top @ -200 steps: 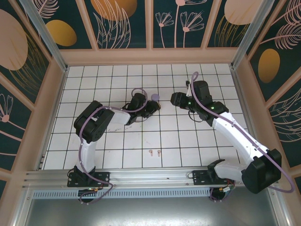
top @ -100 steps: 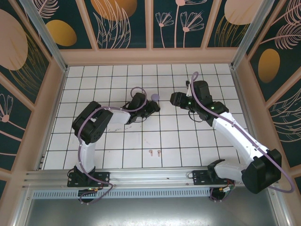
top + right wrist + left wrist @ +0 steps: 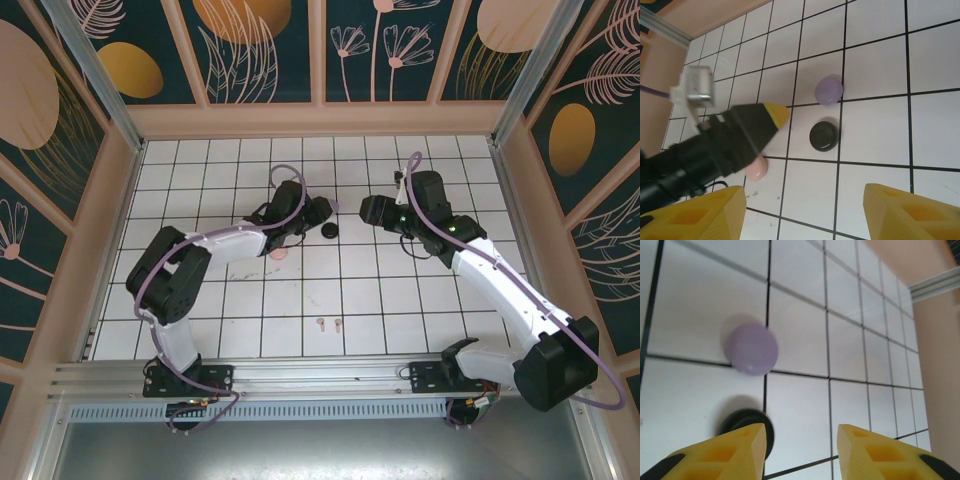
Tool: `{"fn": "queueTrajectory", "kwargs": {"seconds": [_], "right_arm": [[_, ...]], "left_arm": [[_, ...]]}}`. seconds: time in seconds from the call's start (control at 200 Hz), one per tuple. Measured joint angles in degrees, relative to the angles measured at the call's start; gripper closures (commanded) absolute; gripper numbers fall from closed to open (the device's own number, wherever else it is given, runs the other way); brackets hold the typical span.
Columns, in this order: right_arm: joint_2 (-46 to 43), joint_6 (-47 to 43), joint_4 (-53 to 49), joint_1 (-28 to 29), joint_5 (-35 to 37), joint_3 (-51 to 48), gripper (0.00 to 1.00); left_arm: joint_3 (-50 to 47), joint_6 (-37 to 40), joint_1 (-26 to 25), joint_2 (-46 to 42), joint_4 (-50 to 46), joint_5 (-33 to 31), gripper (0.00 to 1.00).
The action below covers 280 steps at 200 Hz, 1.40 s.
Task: Insert wireless bluetooth earbuds into charging case
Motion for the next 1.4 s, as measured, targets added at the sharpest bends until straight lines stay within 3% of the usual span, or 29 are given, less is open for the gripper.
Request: {"fn": "queueTrajectory", "kwargs": {"seconds": [0.325,0.566,0.626,1.096,1.401], "right_arm": [[5.79,1.95,-0.13,8.83,2.49,0.57,0.36],[14.45,3.67,-0.44,15.80,5.60,3.80,0.36],[16.83,3.89,-0.50,17.00,6.29,5.31,0.36],[39.01,4.72,-4.81,25.97,11.10,24.63,0.32],[52.94,4.52,-11.87,27.47,14.36,38.23,0.27]], "left_arm": [[-0.44,9.62,1.81,-12.46,-3.26,-9.53,0.46],[-7.85,13.20,6.80,-21.51,-3.37,-14.16,0.15],[-9.75,13.46,8.17,-23.17,-3.43,-14.99,0.02],[-15.74,13.11,13.94,-32.30,-5.77,-22.58,0.02],[-18.21,7.76,21.94,-35.39,-8.44,-20.98,0.01]]}}
